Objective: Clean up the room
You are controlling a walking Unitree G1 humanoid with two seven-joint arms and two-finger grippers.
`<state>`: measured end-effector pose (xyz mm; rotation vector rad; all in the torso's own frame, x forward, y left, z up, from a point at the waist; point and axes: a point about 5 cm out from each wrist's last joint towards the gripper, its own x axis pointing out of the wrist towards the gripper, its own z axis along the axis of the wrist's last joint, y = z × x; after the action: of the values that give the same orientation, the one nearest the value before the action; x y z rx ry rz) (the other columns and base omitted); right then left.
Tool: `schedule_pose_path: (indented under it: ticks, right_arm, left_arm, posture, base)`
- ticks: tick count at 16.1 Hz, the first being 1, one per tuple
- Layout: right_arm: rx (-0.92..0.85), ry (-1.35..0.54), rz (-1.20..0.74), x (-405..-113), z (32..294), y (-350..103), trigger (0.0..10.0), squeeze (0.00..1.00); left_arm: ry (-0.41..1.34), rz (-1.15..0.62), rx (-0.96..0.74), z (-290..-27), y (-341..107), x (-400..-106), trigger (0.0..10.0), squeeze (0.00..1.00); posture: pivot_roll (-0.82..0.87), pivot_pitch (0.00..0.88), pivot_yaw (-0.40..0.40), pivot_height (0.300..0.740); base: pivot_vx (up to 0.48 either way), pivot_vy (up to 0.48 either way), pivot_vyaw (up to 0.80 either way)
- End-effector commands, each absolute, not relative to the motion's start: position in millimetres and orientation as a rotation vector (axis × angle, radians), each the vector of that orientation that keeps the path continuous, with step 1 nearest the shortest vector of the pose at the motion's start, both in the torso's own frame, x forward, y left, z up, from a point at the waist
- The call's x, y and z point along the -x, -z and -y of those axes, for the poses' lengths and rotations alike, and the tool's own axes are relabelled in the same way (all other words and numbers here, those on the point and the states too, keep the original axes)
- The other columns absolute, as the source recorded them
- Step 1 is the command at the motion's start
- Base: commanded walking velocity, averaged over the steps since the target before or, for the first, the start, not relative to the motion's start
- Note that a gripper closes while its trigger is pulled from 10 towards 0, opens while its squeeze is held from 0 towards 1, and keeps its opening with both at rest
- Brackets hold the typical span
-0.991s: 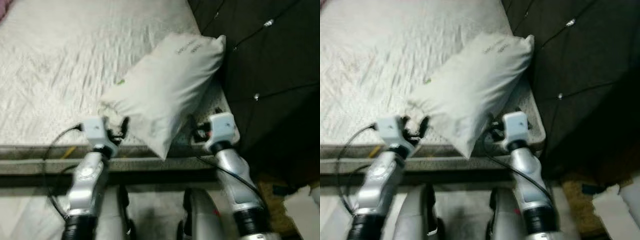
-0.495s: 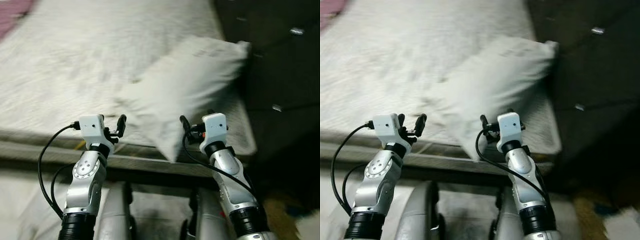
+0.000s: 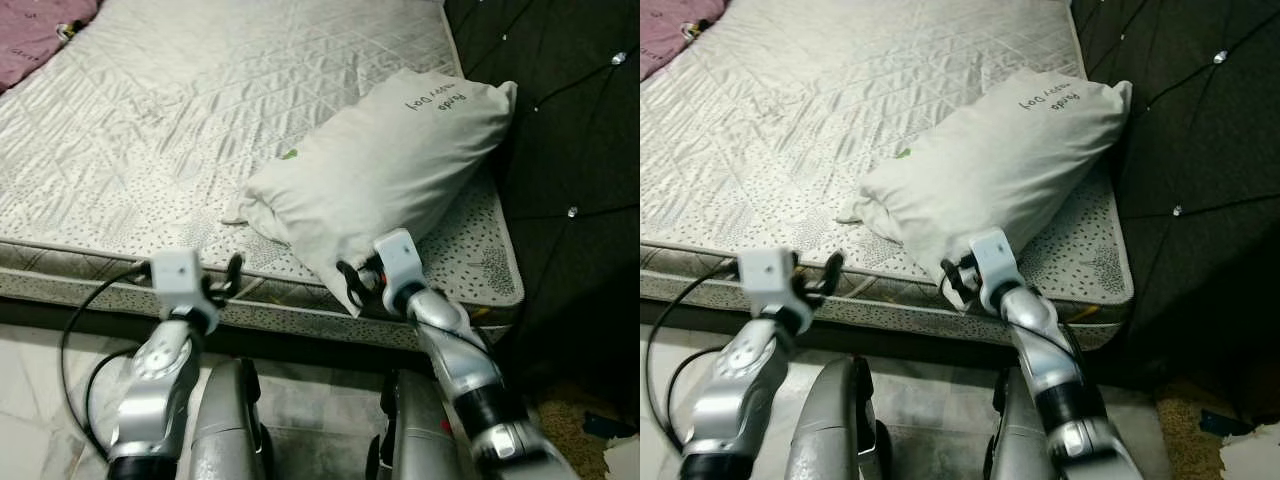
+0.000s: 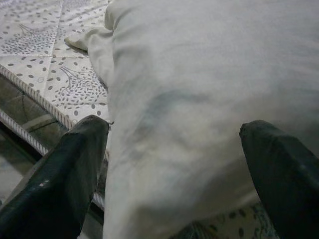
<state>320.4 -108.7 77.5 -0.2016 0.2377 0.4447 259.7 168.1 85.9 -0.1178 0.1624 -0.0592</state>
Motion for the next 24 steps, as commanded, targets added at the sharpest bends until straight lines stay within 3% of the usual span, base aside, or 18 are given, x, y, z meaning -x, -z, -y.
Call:
schedule_pose_path:
  ticks: [1, 10, 14, 20, 24]
  right_arm:
    - [0.169, -0.396, -0.291, -327, 109, -74, 10.0, 0.00]
    - [-0.018, -0.186, -0.471, -350, 78, -74, 10.0, 0.00]
    - [-0.101, -0.115, -0.337, -363, 96, -97, 10.0, 0.00]
    - [0.102, -0.139, -0.200, -331, 122, -89, 10.0, 0.00]
    - [0.175, -0.087, -0.357, -317, 137, -66, 10.0, 0.00]
  left_arm:
    - [0.037, -0.162, 0.096, -173, -89, -256, 10.0, 0.00]
    - [0.014, -0.187, 0.086, -176, -95, -251, 10.0, 0.00]
    - [-0.007, -0.183, 0.092, -178, -95, -249, 10.0, 0.00]
    - [0.015, -0.179, 0.100, -169, -96, -256, 10.0, 0.00]
    - [0.020, -0.179, 0.106, -167, -96, -257, 10.0, 0.00]
  posture:
    - [0.11, 0.100, -0.018, 0.592]
    - [0.17, 0.119, -0.029, 0.592]
    - [0.17, 0.120, -0.038, 0.592]
    - [0.17, 0.118, -0.045, 0.592]
    - [0.17, 0.115, -0.047, 0.592]
  base:
    - [0.000, 0.000, 0.00]
    - [0.000, 0.000, 0.00]
    - [0.000, 0.000, 0.00]
    - [0.000, 0.000, 0.00]
    - [0.000, 0.000, 0.00]
